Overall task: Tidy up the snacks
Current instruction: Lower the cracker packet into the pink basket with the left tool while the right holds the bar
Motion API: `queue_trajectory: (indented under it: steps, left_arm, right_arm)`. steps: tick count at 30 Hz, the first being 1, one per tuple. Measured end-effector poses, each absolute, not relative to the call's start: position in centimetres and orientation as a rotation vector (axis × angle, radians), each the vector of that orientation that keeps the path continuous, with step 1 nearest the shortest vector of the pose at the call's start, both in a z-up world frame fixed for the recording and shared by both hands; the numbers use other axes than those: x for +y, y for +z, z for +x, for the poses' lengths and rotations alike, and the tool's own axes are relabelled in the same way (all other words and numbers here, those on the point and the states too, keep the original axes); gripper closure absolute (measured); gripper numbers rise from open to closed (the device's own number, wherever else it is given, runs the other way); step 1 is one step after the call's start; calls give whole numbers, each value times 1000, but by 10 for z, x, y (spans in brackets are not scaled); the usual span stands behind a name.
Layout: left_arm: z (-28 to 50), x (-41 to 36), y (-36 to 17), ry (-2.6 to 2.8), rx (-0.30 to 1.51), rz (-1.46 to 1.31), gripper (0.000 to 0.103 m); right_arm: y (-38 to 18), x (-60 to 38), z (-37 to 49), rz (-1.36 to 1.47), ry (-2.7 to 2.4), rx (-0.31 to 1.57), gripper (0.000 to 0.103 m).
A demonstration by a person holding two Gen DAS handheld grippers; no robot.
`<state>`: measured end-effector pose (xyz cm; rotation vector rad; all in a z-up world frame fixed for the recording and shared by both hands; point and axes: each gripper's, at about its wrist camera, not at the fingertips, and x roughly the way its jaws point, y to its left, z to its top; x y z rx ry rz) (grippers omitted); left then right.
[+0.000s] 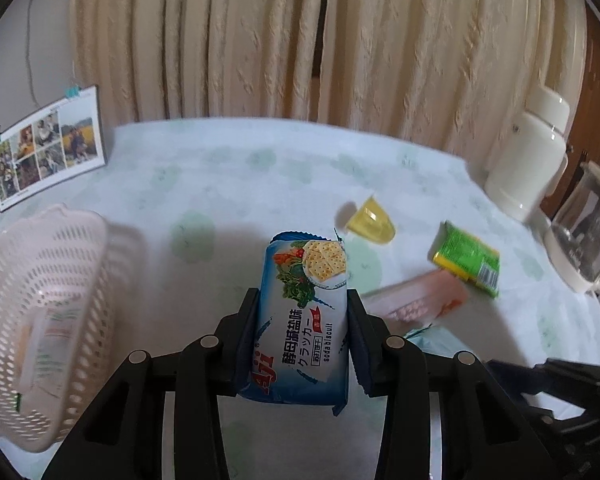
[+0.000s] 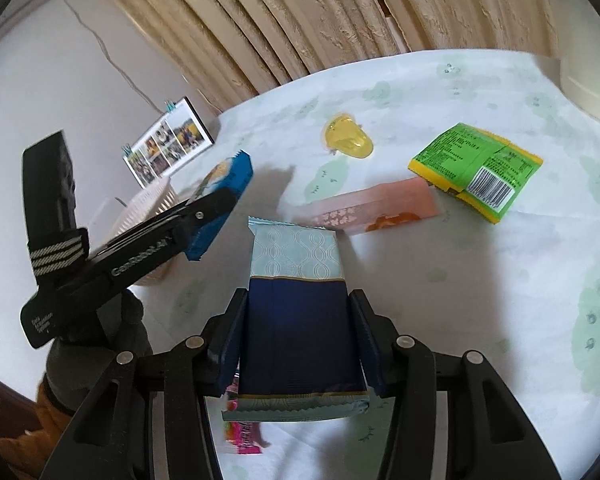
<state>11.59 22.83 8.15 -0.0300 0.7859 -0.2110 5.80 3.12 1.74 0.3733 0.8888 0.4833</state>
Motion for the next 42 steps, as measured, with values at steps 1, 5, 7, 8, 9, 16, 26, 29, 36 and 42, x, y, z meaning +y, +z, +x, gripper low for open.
queue_trajectory:
  steps: [1, 5, 7, 8, 9, 16, 26, 29, 36, 42]
  left_arm:
    - [114, 230, 85, -210, 774, -35, 61]
    - [106, 237, 96, -198, 733, -52, 61]
    - [102, 243, 101, -185, 716, -61, 61]
    - [100, 246, 104, -178, 708, -66, 61]
    - [99, 250, 106, -167, 700, -74, 61]
    - [91, 276, 117, -95, 654, -115, 61]
    - [87, 323, 124, 28, 611, -164, 61]
    - [88, 340, 123, 68, 615, -185, 61]
    - [87, 370, 116, 129, 632, -211, 61]
    - [86, 383, 113, 164, 636, -228, 60]
  right_arm:
    - [17, 30, 59, 392, 494, 888, 56]
    - [15, 26, 60, 458, 529, 881, 56]
    - [15, 23, 59, 496, 548, 876, 56]
    - [15, 21, 59, 513, 555, 874, 56]
    - [14, 20, 59, 534, 564, 871, 56]
    - [15, 16, 60, 599, 591, 856, 56]
    - [14, 15, 59, 599, 590, 861, 56]
    - [15, 15, 58, 601, 589, 858, 56]
    - [13, 16, 58, 598, 586, 861, 56]
    - [13, 15, 59, 600, 582, 867, 56]
